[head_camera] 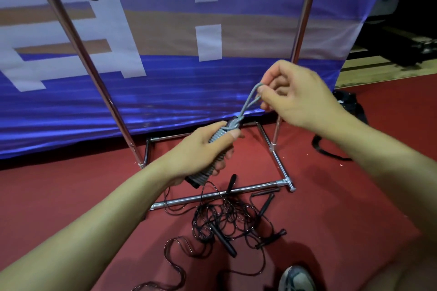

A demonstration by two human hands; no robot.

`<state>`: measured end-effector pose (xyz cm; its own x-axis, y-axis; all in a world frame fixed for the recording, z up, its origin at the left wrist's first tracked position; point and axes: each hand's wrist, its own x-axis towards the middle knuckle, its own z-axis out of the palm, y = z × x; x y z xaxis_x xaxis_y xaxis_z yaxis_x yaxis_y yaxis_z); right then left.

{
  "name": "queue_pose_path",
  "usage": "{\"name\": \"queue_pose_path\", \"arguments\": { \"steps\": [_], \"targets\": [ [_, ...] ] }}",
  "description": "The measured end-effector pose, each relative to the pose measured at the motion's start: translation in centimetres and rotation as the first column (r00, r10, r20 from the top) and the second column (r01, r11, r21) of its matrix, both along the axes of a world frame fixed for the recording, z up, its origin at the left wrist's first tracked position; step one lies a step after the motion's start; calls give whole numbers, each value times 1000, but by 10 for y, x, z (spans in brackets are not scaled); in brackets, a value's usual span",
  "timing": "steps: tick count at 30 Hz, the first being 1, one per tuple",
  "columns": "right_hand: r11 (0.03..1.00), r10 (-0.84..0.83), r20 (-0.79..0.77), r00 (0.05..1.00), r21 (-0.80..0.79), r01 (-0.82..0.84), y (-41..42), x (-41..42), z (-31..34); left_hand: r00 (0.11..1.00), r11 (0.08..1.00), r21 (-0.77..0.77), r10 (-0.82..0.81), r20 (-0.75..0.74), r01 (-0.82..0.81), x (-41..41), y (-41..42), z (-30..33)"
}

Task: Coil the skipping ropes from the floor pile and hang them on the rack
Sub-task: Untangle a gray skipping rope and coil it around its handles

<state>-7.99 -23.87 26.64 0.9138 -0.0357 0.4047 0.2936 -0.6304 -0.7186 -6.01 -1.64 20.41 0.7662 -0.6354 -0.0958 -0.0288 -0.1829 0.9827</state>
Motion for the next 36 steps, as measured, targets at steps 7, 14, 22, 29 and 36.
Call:
{"name": "queue_pose_path", "arguments": {
  "steps": [7, 14, 22, 29, 36],
  "targets": [
    [767, 151, -110, 982, 640, -46, 14, 10, 35, 998, 994, -95, 56, 19, -54, 10, 8, 30],
    [732, 290, 21, 957, 639, -236, 20, 32, 91, 987, 995, -43, 92, 129, -87, 25, 10, 88],
    [976, 137, 196, 971, 139, -165, 22, 71, 232, 771, 952, -107, 294, 565, -285, 49, -18, 189],
    [995, 11, 340, 940, 94, -46, 26, 121, 326, 760, 931, -215, 366, 538, -296, 96, -36, 266],
    [998, -59, 293, 954, -3, 62, 21, 154, 345, 787, 959, 56, 193, 586, -277, 142, -24, 300]
  ]
}}
